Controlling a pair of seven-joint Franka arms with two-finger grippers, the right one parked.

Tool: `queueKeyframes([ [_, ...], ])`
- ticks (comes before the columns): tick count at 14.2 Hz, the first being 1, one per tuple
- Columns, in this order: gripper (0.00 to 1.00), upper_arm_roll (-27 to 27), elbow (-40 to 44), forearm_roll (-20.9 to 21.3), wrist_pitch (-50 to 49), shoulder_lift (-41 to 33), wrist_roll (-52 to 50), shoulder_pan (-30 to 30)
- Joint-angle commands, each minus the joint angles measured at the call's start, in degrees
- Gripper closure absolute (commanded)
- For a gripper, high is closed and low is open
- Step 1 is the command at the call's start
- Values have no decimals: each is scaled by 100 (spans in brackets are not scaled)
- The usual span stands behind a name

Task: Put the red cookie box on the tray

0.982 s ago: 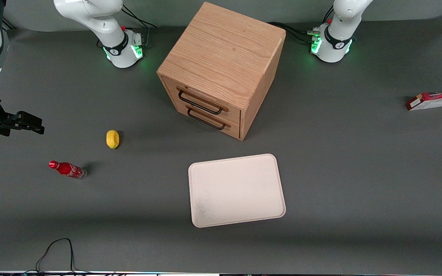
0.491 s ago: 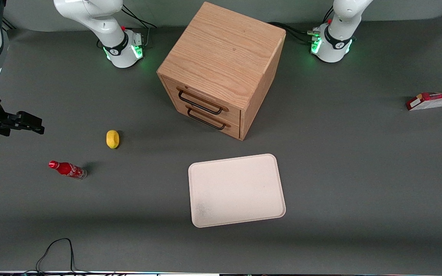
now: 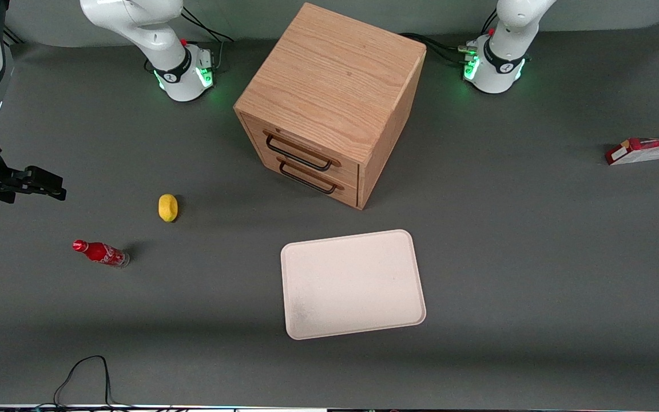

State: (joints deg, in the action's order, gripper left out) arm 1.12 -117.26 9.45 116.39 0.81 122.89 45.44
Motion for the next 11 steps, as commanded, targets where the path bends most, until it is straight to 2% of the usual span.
queueKeyframes([
  [1,0,37,-586,-110,698,-98,174,79],
  [11,1,46,-1352,-260,2308,604,640,413],
])
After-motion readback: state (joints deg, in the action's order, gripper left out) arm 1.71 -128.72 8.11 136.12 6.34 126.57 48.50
